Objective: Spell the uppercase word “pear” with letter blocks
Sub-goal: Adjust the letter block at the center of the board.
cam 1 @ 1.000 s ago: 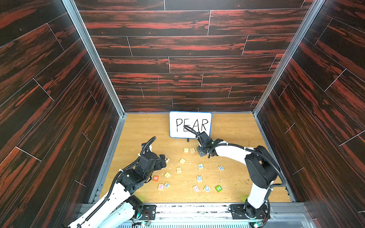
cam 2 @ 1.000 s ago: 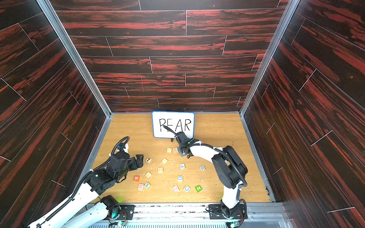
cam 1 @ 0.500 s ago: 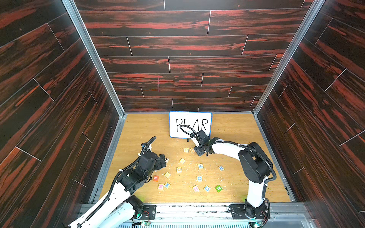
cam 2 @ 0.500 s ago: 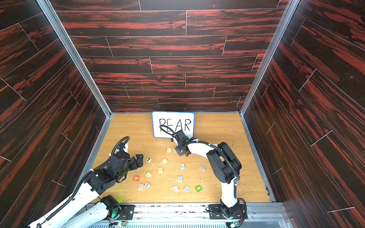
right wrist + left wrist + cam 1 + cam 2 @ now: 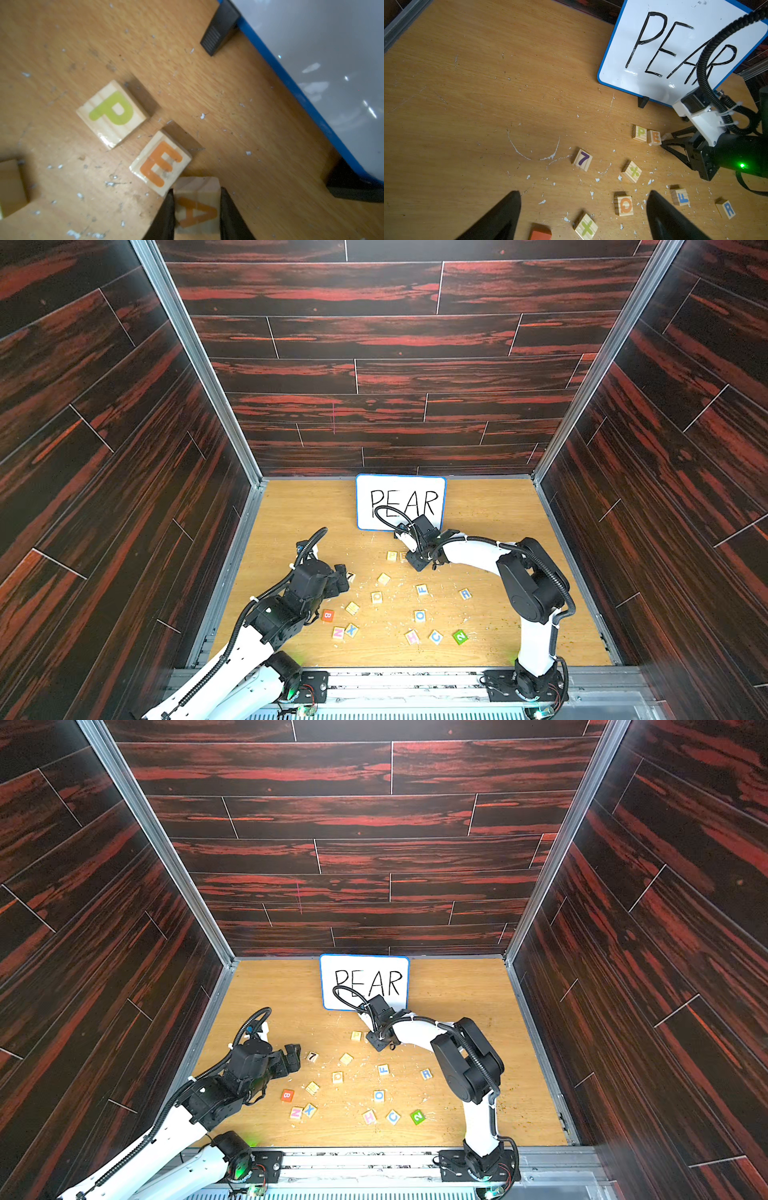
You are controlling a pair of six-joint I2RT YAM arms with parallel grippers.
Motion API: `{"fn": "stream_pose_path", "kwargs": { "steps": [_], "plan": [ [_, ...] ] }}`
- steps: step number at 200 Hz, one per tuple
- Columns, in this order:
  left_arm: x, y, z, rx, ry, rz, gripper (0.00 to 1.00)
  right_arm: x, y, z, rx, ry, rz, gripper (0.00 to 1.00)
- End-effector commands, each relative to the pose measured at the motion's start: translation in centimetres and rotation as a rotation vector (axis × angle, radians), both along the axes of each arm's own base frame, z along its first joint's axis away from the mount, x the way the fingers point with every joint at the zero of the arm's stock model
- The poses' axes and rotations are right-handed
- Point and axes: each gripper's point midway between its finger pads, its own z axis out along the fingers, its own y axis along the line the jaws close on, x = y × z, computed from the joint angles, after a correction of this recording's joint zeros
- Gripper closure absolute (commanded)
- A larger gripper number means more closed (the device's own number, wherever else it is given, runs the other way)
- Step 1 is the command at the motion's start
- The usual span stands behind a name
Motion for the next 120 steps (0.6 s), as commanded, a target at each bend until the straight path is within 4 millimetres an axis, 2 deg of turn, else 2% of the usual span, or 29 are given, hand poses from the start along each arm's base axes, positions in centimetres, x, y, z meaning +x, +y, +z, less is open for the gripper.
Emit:
{"fn": "stream_pose_path", "kwargs": {
  "steps": [1,49,69,85,120],
  "plan": [
    [0.2,0.3,1.3,-0.015,-0.031,0.024,0.03,-0.7,0.9,-1.0,-0.004,0.034,0.062,0.74],
    [0.1,0.3,1.3,-0.02,-0.03,0.026,0.03,-1.5,1.2,-1.2,-0.014,0.056,0.103,0.73],
    [0.1,0.4,1.2,-0.02,-0.028,0.027,0.03,-1.4,0.7,-1.2,-0.033,0.044,0.096,0.62],
    [0.1,0.4,1.2,-0.022,-0.029,0.027,0.03,-1.2,0.6,-0.5,-0.025,0.024,0.085,0.56],
    [0.0,0.3,1.2,-0.027,-0.028,0.028,0.03,-1.3,0.4,1.4,0.031,-0.001,0.039,0.48]
  ]
}}
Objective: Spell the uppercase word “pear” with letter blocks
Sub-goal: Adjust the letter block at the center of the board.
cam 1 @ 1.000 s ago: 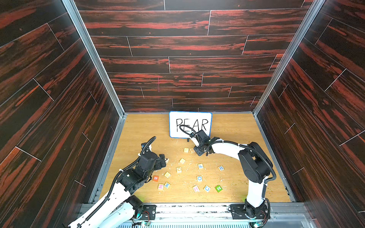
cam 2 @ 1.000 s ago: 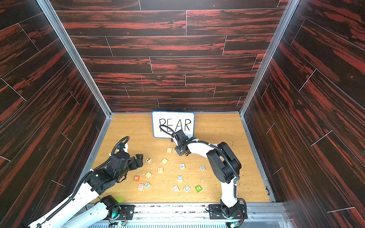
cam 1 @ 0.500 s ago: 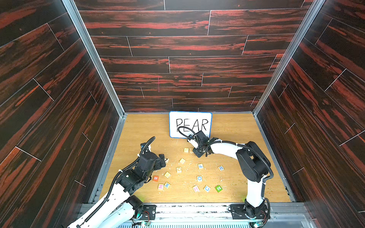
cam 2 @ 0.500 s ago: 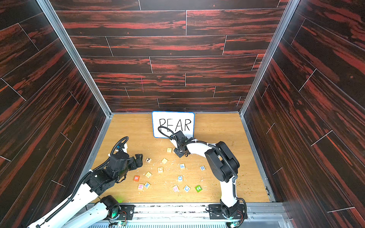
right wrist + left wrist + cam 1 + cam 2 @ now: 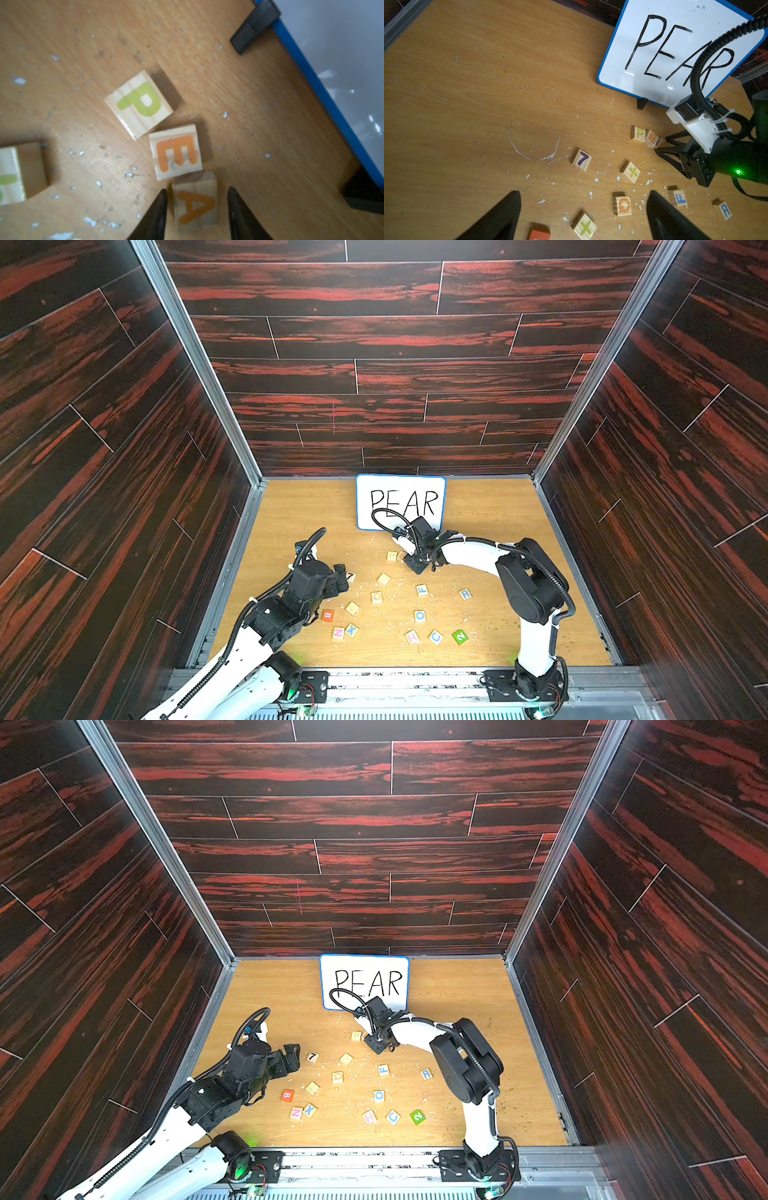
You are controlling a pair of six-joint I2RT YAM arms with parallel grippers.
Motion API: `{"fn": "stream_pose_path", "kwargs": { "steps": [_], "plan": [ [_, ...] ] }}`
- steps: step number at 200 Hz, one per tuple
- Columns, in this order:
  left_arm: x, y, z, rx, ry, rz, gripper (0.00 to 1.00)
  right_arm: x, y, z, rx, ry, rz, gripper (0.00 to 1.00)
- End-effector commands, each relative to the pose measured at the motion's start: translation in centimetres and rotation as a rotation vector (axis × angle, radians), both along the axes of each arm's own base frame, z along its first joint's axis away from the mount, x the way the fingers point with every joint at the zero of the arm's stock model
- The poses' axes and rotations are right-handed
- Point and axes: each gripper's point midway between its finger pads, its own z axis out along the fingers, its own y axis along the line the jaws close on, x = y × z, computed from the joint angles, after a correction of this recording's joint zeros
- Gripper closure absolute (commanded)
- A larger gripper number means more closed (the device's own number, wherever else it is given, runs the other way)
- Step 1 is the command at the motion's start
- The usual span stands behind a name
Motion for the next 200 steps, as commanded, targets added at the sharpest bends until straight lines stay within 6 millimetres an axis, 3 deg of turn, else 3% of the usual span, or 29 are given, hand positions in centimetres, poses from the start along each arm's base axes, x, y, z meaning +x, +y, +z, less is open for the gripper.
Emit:
{"fn": "stream_pose_path", "kwargs": {
  "steps": [1,85,136,200],
  "plan": [
    [0.1,0.3,1.1,-0.016,-0.026,0.021,0.03,-0.3,0.0,1.8,0.043,-0.016,-0.019,0.48],
    [0.1,0.3,1.1,-0.016,-0.028,0.021,0.03,-2.4,-2.4,0.5,0.088,0.024,-0.193,0.45],
    [0.2,0.2,1.1,-0.016,-0.026,0.018,0.03,-1.4,-4.0,0.2,0.09,0.011,-0.295,0.46],
    [0.1,0.2,1.0,-0.01,-0.023,0.016,0.03,-0.2,-3.5,0.3,0.102,0.008,-0.293,0.47]
  ]
}}
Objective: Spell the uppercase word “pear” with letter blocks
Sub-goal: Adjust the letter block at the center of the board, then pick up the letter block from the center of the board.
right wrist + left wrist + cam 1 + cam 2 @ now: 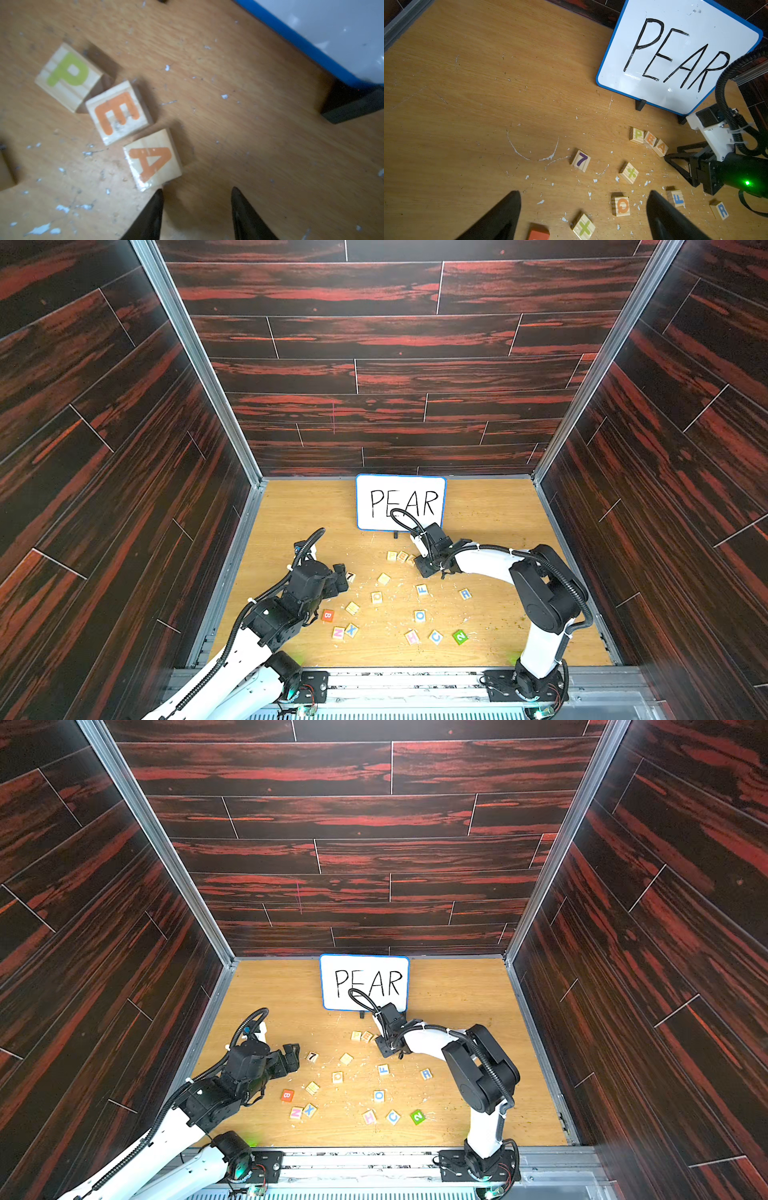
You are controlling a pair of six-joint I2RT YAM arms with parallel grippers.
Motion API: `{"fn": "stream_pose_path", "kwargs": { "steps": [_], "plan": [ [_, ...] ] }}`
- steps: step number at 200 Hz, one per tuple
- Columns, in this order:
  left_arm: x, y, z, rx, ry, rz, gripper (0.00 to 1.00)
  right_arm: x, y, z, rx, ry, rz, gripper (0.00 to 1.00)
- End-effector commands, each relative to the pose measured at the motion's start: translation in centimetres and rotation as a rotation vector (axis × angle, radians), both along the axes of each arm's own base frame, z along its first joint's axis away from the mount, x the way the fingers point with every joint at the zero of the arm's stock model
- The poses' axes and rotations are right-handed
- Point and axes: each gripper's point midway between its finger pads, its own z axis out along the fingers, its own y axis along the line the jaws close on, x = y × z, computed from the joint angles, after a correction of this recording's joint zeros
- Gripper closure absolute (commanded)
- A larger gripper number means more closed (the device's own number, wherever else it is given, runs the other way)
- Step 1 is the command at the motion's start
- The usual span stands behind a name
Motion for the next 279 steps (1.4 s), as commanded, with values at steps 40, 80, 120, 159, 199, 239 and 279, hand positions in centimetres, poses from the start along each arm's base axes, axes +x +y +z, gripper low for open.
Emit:
{"fn": "stream_pose_path", "kwargs": {
  "steps": [40,80,120,159,199,239,279],
  "plan": [
    [0.1,0.3,0.9,-0.003,-0.018,0.018,0.03,0.9,0.4,0.9,0.016,-0.021,-0.017,0.47],
    [0.0,0.3,1.0,-0.007,-0.019,0.015,0.03,1.9,0.3,0.7,0.009,-0.03,-0.036,0.47],
    [-0.4,0.7,1.3,-0.008,-0.028,0.022,0.03,2.8,-0.3,2.6,-0.004,-0.061,-0.09,0.47],
    [-0.6,1.5,1.4,0.018,-0.031,0.041,0.03,1.0,0.7,9.1,0.123,-0.131,-0.149,0.47],
    [-1.4,3.0,0.4,0.075,0.006,0.093,0.03,-4.7,7.1,10.4,0.131,-0.132,-0.085,0.44],
    [-2.2,5.1,-0.1,0.102,0.012,0.183,0.02,-8.7,12.1,9.3,0.23,-0.043,-0.101,0.44],
    [-2.8,6.2,-0.8,0.117,0.018,0.228,0.01,-8.6,10.0,8.6,0.23,-0.058,-0.244,0.42]
  ]
}}
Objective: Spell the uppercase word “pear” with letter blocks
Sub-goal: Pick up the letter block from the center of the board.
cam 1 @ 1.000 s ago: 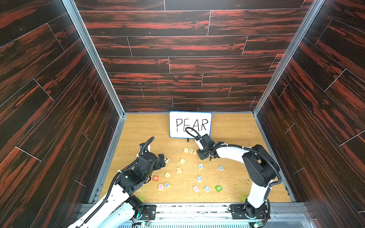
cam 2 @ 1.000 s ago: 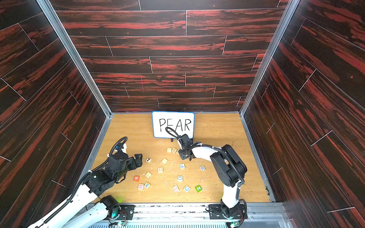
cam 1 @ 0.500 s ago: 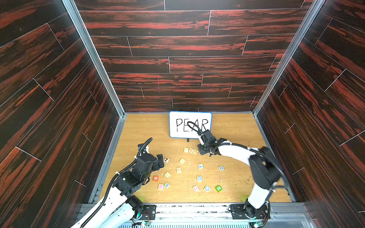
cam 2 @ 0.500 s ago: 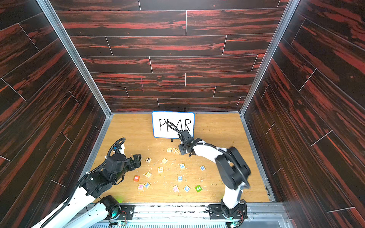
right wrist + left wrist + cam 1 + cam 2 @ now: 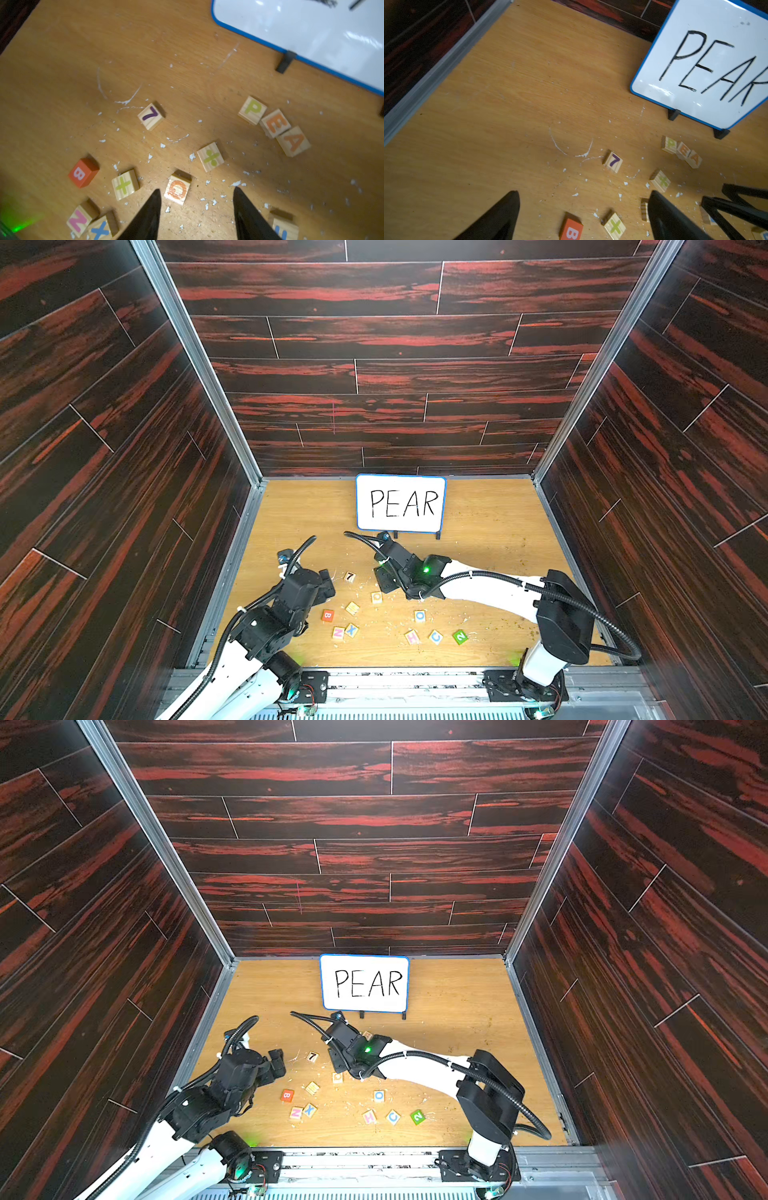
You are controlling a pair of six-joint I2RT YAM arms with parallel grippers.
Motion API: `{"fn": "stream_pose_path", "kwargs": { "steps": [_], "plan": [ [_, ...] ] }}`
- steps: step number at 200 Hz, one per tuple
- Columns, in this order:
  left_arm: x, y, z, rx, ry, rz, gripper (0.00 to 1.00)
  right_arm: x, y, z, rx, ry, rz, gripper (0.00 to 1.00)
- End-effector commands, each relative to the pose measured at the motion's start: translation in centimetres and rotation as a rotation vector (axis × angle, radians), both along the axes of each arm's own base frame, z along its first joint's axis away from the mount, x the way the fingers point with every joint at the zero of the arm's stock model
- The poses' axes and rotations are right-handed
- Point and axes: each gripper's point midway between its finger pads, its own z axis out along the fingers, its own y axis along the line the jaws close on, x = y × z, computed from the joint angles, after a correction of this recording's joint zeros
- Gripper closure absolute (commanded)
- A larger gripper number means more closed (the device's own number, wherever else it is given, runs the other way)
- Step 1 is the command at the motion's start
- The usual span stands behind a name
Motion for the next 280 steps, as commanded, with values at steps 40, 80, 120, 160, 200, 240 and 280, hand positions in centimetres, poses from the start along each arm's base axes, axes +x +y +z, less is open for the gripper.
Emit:
{"fn": "stream_pose_path", "kwargs": {
  "steps": [40,80,120,160,200,240,280],
  "plan": [
    [0.0,0.2,-1.1,0.009,0.023,0.017,0.01,1.1,-8.0,-2.3,-0.051,0.057,-0.299,0.39],
    [0.6,-0.9,-1.5,0.001,0.035,-0.02,0.01,0.4,-15.1,-2.6,-0.034,0.08,-0.468,0.39],
    [1.4,-2.2,-1.8,-0.014,0.048,-0.064,0.01,-1.5,-20.0,-3.0,-0.102,0.086,-0.58,0.39],
    [2.0,-4.2,-1.9,-0.053,0.056,-0.144,0.01,-2.7,-21.5,-2.6,-0.061,0.096,-0.62,0.39],
    [1.6,-3.6,-2.7,-0.027,0.093,-0.122,0.01,-3.4,-21.2,-3.4,-0.047,0.136,-0.601,0.4],
    [1.2,-2.6,-2.7,-0.013,0.091,-0.079,0.01,-2.6,-18.7,-3.3,-0.01,0.129,-0.516,0.4],
    [0.8,-1.8,-2.7,0.006,0.092,-0.055,0.01,-1.8,-17.5,-3.0,-0.023,0.11,-0.48,0.4]
  ]
}}
